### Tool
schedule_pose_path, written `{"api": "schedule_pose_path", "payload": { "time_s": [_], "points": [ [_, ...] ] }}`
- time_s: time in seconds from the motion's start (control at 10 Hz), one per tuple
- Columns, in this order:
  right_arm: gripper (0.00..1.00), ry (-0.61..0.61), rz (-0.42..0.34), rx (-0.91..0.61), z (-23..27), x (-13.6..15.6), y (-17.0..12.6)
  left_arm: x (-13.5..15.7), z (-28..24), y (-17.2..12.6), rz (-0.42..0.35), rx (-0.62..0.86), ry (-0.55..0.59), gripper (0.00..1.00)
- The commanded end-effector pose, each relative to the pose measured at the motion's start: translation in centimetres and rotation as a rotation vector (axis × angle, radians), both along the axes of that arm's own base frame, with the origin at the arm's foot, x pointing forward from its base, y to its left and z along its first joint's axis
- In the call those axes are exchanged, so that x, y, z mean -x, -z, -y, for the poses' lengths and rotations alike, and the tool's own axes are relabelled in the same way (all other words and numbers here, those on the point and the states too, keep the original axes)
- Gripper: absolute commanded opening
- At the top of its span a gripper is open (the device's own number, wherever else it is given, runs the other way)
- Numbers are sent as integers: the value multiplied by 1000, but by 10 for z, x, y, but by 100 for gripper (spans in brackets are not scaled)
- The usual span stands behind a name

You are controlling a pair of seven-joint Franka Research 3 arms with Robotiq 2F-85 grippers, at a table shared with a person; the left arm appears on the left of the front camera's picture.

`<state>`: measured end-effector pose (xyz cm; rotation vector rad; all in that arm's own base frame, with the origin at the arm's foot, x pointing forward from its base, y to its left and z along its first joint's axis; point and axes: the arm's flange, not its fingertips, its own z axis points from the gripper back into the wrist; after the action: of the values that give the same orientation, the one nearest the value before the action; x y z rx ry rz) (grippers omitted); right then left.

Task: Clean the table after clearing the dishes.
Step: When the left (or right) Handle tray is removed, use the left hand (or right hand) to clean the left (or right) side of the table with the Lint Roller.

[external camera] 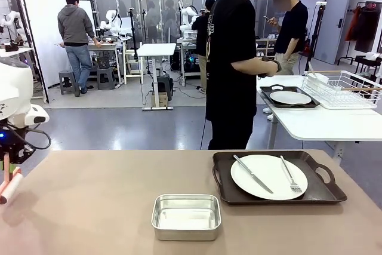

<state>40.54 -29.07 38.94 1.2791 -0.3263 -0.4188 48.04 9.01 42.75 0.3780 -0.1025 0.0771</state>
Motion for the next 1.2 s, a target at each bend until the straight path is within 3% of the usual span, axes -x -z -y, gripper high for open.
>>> {"api": "schedule_pose_path", "payload": {
  "time_s": [0.0,0.4,1.1],
  "points": [
    [100,1,4,0,-1,2,-3,24,5,-39,53,28,-6,21],
    [100,1,4,0,-1,2,-3,30,17,-84,138,64,8,21],
    [100,1,4,0,-1,2,-3,28,14,-76,127,18,4,21]
  ]
}}
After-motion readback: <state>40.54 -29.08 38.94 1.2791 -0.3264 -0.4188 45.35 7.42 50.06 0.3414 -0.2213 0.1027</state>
